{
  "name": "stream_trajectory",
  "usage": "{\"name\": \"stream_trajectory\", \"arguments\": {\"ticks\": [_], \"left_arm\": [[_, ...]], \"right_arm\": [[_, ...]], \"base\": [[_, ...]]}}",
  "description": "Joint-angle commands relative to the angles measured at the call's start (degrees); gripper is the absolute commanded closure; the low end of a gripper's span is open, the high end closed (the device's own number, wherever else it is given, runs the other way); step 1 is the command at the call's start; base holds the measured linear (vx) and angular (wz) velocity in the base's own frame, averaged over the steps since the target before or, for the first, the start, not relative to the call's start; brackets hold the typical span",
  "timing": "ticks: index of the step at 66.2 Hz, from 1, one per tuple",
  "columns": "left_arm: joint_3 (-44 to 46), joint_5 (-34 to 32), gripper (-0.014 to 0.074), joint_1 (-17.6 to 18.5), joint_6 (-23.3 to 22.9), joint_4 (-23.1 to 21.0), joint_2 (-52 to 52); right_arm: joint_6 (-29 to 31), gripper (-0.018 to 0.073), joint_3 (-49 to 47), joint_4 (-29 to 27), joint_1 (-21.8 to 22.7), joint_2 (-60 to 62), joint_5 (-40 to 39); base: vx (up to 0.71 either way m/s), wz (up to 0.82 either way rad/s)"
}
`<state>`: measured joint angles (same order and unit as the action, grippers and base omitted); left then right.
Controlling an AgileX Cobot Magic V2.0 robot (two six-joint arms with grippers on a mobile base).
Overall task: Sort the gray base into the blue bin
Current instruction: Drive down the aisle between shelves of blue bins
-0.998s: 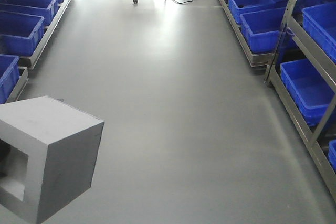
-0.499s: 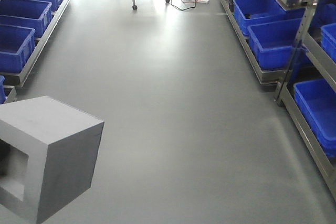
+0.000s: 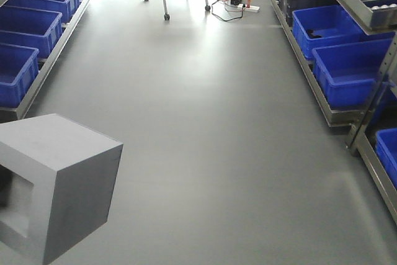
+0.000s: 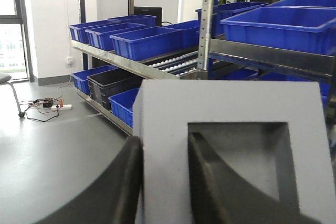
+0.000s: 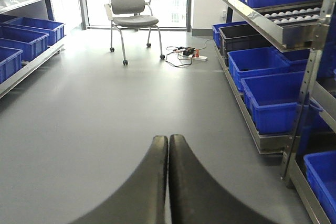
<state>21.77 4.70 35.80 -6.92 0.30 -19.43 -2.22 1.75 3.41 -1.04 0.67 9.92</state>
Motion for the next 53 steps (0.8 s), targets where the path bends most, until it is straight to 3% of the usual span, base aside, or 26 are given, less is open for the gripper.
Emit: {"name": "stream_trajectory", "arguments": {"ticks": [1,53], "left_arm": [[1.67,-6.24,0.0602,0.35,-0.60,-0.30,-0.23],[1.67,-6.24,0.0602,0.35,-0.60,-0.30,-0.23]], "right_arm": [[0.31,0.0568,0.83,0.35,0.26,0.67,-4.26],[0.31,0.0568,0.83,0.35,0.26,0.67,-4.26]], "base": [[0.43,0.06],[0.41,0.10]]}}
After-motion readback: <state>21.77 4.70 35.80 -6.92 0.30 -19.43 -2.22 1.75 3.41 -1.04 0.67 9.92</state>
